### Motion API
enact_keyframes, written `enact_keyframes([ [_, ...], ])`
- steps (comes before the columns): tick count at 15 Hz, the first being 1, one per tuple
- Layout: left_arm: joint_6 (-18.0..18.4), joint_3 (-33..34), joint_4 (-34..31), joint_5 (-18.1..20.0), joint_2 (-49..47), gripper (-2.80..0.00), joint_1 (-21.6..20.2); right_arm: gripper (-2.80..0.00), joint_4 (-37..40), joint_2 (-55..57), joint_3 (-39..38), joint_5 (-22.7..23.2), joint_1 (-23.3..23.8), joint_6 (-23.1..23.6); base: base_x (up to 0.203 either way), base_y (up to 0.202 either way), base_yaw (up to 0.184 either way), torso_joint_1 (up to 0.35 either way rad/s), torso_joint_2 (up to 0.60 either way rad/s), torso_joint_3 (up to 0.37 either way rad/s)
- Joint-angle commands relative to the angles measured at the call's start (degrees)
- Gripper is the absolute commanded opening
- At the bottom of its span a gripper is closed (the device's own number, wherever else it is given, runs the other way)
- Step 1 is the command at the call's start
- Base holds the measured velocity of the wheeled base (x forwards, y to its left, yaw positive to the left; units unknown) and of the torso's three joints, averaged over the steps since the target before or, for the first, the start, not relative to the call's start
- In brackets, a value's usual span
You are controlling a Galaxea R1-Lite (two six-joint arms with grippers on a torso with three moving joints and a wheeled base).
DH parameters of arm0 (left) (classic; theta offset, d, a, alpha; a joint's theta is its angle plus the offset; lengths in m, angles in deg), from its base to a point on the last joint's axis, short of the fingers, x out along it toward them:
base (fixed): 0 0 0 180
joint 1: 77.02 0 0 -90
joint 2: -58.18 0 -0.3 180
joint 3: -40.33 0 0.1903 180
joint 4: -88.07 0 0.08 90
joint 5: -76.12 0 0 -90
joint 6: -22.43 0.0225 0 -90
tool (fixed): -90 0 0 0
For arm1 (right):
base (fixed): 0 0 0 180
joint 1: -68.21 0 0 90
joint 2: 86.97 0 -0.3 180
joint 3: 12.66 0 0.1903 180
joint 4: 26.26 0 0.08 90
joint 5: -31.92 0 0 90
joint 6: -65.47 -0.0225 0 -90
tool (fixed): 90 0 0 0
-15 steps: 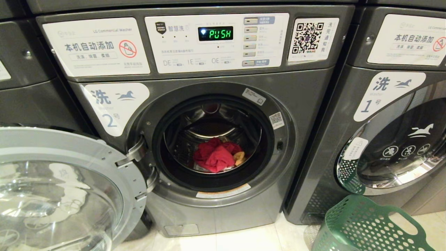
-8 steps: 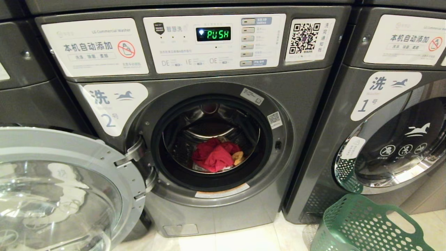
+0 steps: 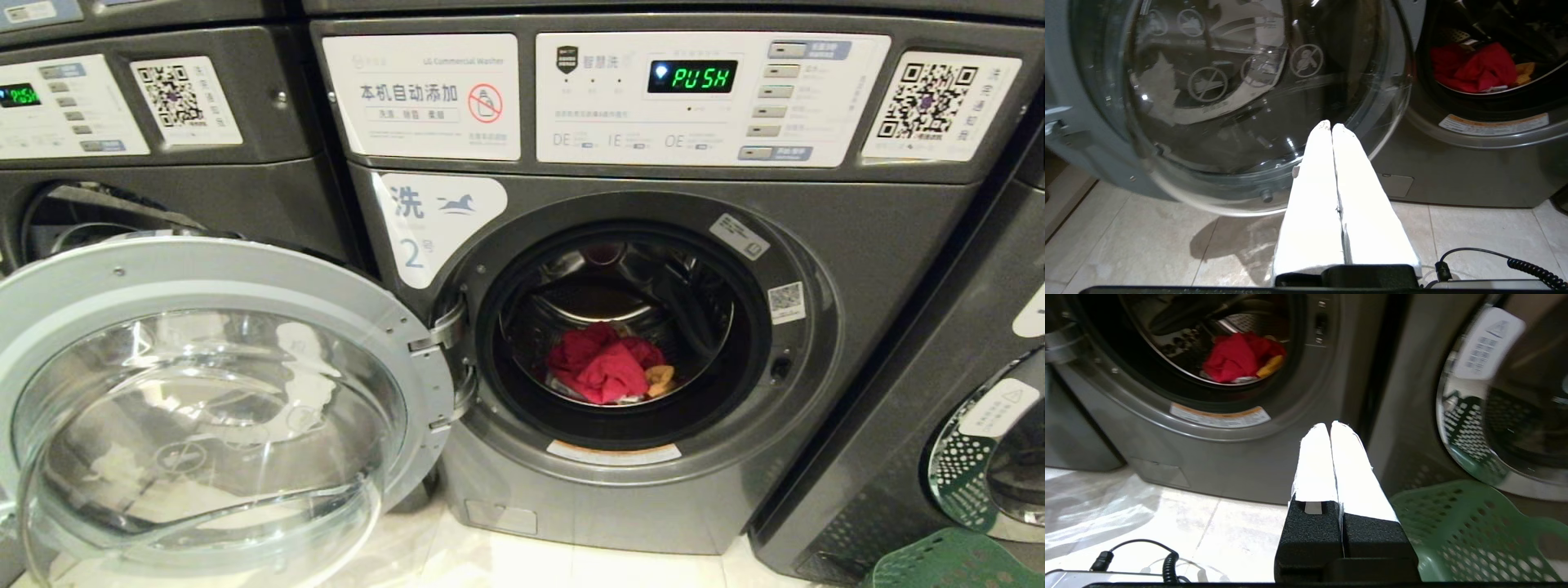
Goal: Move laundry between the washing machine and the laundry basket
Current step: Pick a cloth and place it into the basket
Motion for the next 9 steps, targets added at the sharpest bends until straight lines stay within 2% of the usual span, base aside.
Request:
enact_keyframes([
  [1, 0.02, 0.0, -0.01, 0.02, 0.06, -2.8, -0.01, -2.8, 0.0, 0.07, 0.0, 0.0, 0.0, -0.05, -0.002, -0.003, 0.091, 0.002, 0.0, 0.006],
  [9, -0.52, 0.0, -0.01, -0.24, 0.05, -2.8, -0.01, -2.8, 0.0, 0.07, 0.0, 0.0, 0.0, -0.08, 0.0, 0.0, 0.0, 0.0, 0.0, 0.0],
])
